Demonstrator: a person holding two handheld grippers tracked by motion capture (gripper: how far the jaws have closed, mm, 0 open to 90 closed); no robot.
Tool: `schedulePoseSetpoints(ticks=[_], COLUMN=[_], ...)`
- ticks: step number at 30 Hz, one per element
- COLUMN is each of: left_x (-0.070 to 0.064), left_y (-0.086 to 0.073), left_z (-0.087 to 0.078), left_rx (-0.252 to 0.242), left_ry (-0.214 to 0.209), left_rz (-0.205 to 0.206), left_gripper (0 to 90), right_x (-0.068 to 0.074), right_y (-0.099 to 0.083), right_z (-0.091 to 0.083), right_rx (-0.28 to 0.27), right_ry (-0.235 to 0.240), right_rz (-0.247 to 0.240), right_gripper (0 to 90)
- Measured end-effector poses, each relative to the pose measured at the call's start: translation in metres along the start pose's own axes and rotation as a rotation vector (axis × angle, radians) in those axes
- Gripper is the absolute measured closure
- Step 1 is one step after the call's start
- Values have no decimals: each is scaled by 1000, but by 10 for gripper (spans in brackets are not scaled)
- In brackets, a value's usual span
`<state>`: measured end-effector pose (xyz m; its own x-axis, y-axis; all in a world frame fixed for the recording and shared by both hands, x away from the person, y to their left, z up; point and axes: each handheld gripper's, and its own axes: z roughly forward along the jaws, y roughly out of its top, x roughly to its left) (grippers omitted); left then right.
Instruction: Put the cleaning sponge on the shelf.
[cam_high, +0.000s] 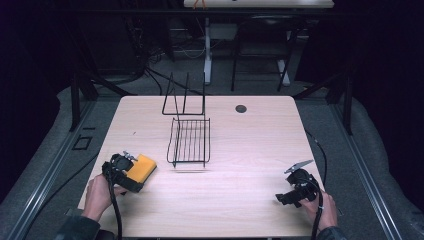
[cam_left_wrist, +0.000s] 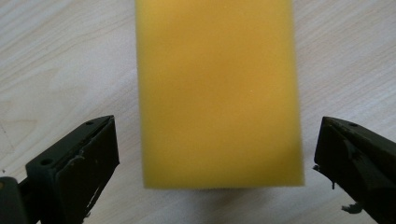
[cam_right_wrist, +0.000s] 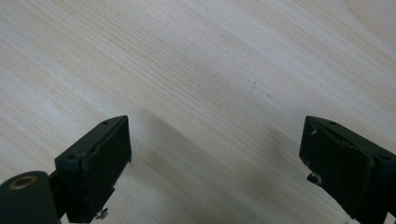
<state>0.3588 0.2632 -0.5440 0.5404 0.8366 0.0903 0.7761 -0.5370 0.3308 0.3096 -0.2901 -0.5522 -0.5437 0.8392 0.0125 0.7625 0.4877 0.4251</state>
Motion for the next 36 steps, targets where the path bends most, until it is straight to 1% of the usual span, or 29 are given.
schedulePoseSetpoints(ticks=[4, 5, 10, 11, 12, 13, 14, 15, 16, 22, 25, 27, 36], left_x=[3, 3, 2, 2, 2, 1, 1, 0, 0, 0, 0, -1, -1], left_y=[0, 0, -1, -1, -1, -2, -2, -2, -2, -5, -6, -6, -9], left_z=[4, 5, 6, 7, 7, 8, 8, 9, 9, 7, 5, 3, -7], left_rx=[6, 7, 17, 17, 18, 17, 17, 25, 25, 13, 2, -5, -31], left_ry=[-10, -10, -13, -17, -23, -25, -25, -29, -29, -30, -16, -11, 7], left_rz=[-22, -24, -25, -26, -27, -26, -26, -17, -17, -33, -40, -41, -34], left_gripper=[1, 1, 9, 47, 47, 152, 177, 198, 205, 220, 222, 223, 224], right_x=[-1, 0, -1, 0, 0, 0, 0, 0, 0, 0, 1, 1, 0], right_y=[0, 0, -1, -1, -1, 0, 0, -1, -1, -1, -1, 0, -1], right_z=[1, 1, 0, 1, 1, 0, 0, 1, 1, 0, 0, -1, 0], right_rx=[-5, -5, -6, -9, -9, -7, -7, -10, -10, -4, -6, 1, -8], right_ry=[-7, -1, -4, -5, -5, -1, -1, 0, 0, -4, 1, -1, -5], right_rz=[-2, 0, -3, -2, -2, -1, -1, 0, 0, -4, -8, -8, -8], right_gripper=[86, 86, 86, 86, 86, 86, 86, 86, 86, 86, 87, 87, 87])
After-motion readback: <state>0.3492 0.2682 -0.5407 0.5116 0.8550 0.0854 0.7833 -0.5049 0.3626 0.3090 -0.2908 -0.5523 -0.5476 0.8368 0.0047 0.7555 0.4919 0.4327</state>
